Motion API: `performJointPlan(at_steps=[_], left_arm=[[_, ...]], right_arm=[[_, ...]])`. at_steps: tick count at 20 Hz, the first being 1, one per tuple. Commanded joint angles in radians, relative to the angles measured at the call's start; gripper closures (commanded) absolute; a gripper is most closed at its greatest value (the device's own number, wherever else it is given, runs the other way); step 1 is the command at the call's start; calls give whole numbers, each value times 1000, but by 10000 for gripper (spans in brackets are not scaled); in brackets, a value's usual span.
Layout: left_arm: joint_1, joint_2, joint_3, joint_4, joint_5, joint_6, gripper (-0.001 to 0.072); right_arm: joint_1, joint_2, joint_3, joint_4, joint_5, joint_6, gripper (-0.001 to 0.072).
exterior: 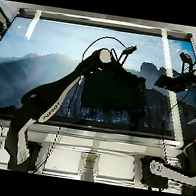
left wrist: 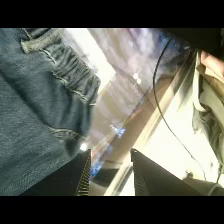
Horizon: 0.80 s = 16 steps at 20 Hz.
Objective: Fold the clothes and pants, and hang the long-sleeved shirts on hangers.
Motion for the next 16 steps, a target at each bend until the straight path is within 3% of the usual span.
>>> performJointPlan(at_steps=[1, 3, 6, 13, 14, 16], left_arm=[[61, 22, 0, 196, -108, -127, 478], [113, 50, -1, 394, -228, -193, 479], [191, 139, -79, 558, -310, -199, 479], [331, 256, -187, 618, -395, -198, 479], [335, 257, -187, 624, -402, -198, 479], [335, 257, -187, 641, -413, -199, 479]], right_arm=[[32, -45, -23, 187, -34, -186, 32], [84, -117, -23, 196, -79, -220, 22], [147, -245, -18, 217, -119, -255, 22], [263, -460, 20, 325, -11, -293, 50], [279, -460, 20, 314, -26, -280, 152], [289, -460, 20, 288, -56, -227, 519]])
